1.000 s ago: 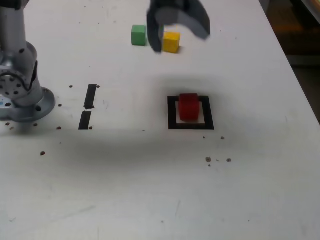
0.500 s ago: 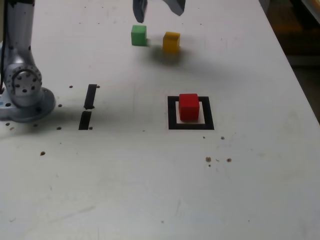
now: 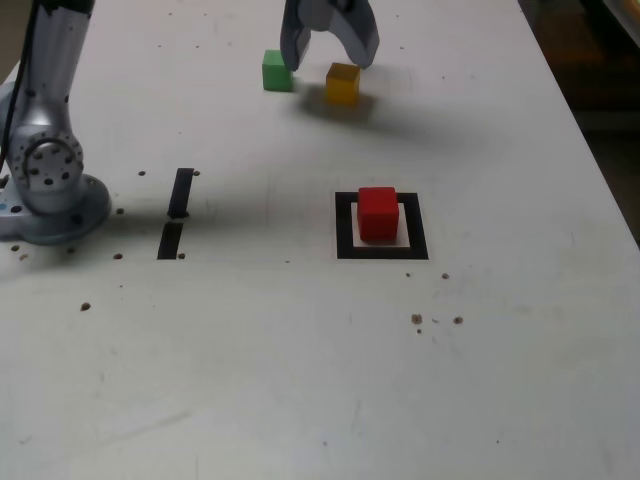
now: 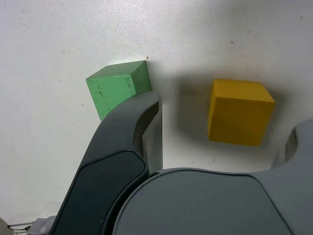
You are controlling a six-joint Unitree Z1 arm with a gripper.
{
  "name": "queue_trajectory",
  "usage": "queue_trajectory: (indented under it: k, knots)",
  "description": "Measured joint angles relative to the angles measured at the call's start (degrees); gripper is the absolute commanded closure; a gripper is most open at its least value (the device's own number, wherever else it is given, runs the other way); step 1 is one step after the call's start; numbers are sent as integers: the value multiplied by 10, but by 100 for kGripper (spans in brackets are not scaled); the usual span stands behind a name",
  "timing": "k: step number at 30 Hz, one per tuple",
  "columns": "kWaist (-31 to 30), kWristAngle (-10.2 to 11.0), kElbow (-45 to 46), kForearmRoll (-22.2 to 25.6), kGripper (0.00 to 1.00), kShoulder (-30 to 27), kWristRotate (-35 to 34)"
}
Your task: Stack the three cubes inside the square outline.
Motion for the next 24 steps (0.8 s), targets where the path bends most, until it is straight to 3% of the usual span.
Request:
queue_trajectory:
  k: [7, 14, 18, 21, 24]
  knots:
    - [-21, -4, 0, -21, 37, 22, -1]
    - [-27, -10, -1, -31, 67, 40, -6]
    - [-27, -29, -4, -29, 80, 37, -9]
    - [-32, -42, -16, -9, 83, 25, -18]
    - [-54, -39, -45, 41, 84, 3, -43]
